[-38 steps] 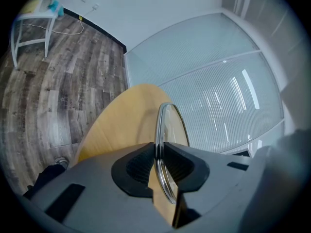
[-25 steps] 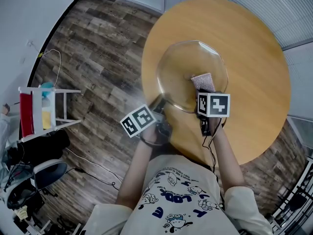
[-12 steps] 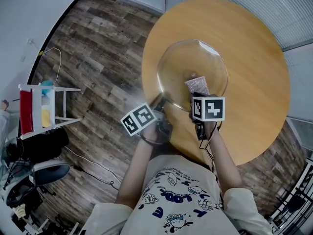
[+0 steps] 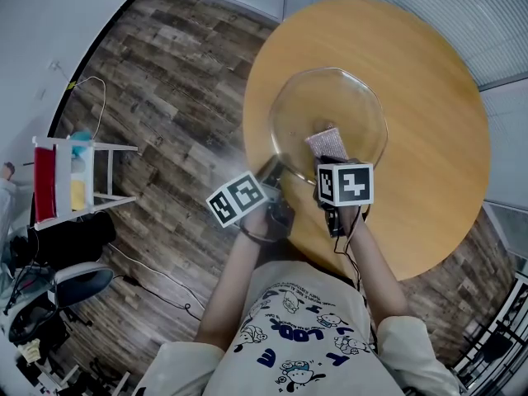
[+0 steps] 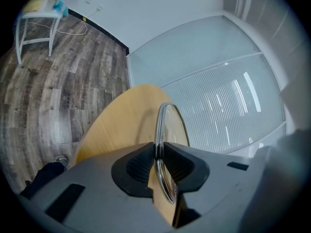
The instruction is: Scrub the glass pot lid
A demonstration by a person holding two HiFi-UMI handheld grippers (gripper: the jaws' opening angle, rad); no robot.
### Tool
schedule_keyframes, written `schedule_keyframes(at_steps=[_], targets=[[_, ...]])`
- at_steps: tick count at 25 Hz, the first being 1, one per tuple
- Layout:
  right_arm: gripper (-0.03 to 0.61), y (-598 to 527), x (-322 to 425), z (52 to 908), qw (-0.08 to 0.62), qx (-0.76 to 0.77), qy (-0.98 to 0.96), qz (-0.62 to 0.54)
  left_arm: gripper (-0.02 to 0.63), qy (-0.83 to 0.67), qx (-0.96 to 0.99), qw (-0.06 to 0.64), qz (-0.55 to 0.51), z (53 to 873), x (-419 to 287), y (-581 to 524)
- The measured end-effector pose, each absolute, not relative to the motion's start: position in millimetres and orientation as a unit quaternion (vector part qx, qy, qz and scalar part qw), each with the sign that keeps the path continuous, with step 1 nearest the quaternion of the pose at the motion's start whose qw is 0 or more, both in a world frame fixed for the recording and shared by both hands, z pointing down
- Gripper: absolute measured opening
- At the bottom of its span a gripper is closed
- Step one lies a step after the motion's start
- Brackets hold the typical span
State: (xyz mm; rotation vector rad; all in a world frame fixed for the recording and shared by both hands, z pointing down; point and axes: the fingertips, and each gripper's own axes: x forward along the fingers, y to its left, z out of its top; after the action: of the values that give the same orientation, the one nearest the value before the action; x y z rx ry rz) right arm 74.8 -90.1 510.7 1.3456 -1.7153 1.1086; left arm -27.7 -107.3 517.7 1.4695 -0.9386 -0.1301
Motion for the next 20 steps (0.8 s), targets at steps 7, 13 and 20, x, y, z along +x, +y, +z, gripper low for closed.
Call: schedule_keyframes(at_steps=[7,13,20], targets=[[0.055,-95.1,62.9,509.4,0.344,0.507,-0.668,0.422,0.067,-0.410,0.645,0.642,-0.056,516.1,-28.6,-107.8],[0.055,-99.0,51.9,511.0,0.348,0.496,-0.681,0.412,0.067,-0.410,0.646,0.642,-0.055,518.0,-29.9,-107.8],[0.055,-103.4,39.3,509.7,0.360,0.483,-0.693,0.396,0.067,-0.410,0.646,0.641,-0.056,517.1,-31.6,-109.3]])
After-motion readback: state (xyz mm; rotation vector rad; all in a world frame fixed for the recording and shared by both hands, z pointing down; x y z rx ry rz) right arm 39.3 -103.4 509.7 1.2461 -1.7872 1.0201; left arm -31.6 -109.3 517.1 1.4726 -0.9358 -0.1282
